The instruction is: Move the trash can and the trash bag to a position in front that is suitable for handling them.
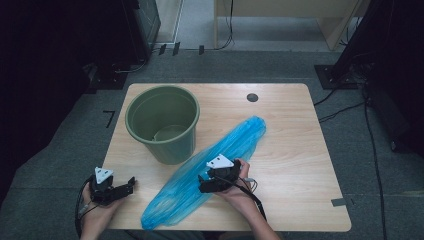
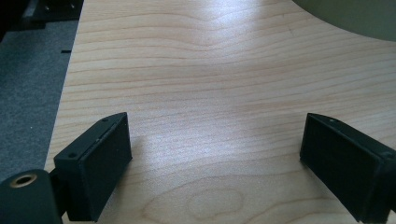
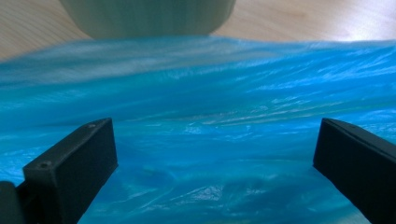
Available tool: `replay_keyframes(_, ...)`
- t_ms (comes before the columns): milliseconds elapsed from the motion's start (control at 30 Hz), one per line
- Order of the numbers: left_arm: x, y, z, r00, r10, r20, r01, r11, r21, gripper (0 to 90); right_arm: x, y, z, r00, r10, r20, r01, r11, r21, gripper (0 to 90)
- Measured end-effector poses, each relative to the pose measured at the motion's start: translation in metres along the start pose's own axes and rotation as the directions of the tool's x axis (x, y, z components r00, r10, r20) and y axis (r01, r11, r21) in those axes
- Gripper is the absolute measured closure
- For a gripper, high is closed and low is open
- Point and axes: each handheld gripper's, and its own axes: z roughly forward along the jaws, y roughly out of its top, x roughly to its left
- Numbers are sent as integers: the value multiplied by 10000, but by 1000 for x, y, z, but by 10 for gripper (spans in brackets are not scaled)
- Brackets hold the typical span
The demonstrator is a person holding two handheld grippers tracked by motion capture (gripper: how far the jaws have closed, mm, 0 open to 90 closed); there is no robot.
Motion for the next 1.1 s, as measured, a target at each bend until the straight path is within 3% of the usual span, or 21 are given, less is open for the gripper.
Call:
replay_keyframes(67, 0, 0, 0, 10000, 23, 16, -23, 10000, 2, 83, 0, -2, 9, 9987, -17, 515, 5, 9997, 232, 0)
replay_keyframes(200, 0, 0, 0, 10000, 67, 43, -67, 10000, 14, 83, -6, -5, 18, 9985, 495, 248, -510, 9965, 662, 0)
replay_keyframes(367, 0, 0, 0, 9999, 83, 57, -83, 10000, 11, 83, -9, -7, 17, 9983, 567, 123, -573, 9964, 626, 25)
replay_keyframes(533, 0, 0, 0, 9999, 74, 75, -74, 10000, -12, 83, -5, -13, 8, 9986, 514, 107, -513, 9986, -101, 408)
replay_keyframes(633, -1, 0, 0, 9999, 71, 73, -71, 10000, -16, 83, -4, -16, 4, 9988, 427, 226, -419, 9985, -356, 803)
replay_keyframes(667, -1, 0, 0, 9999, 71, 73, -71, 10000, -16, 84, -3, -16, 4, 9985, 351, 411, -336, 9988, -366, 855)
replay_keyframes(800, -1, 0, 0, 9999, 70, 78, -70, 10000, -16, 84, -1, -15, 5, 9970, -76, 770, 103, 9993, -346, 894)
replay_keyframes(867, -1, 0, 0, 9999, 68, 79, -68, 10000, -17, 84, -2, -14, 3, 9966, -98, 814, 149, 9979, -623, 897)
replay_keyframes(967, -1, 0, 0, 9999, 68, 78, -68, 10000, -16, 84, -6, -3, -11, 9957, 284, 882, -134, 9860, -1663, 899)
replay_keyframes(1033, -1, 0, 0, 9999, 69, 78, -69, 10000, -16, 84, -8, 11, -28, 9950, 445, 893, -210, 9682, -2493, 899)
replay_keyframes(1067, -1, 0, 0, 9999, 69, 78, -69, 10000, -16, 84, -8, 11, -28, 9950, 445, 893, -210, 9682, -2493, 899)
replay_keyframes(1100, -1, -1, 0, 10000, 64, 72, -64, 10000, -19, 85, -9, 25, -45, 9944, 375, 987, -41, 9479, -3185, 900)
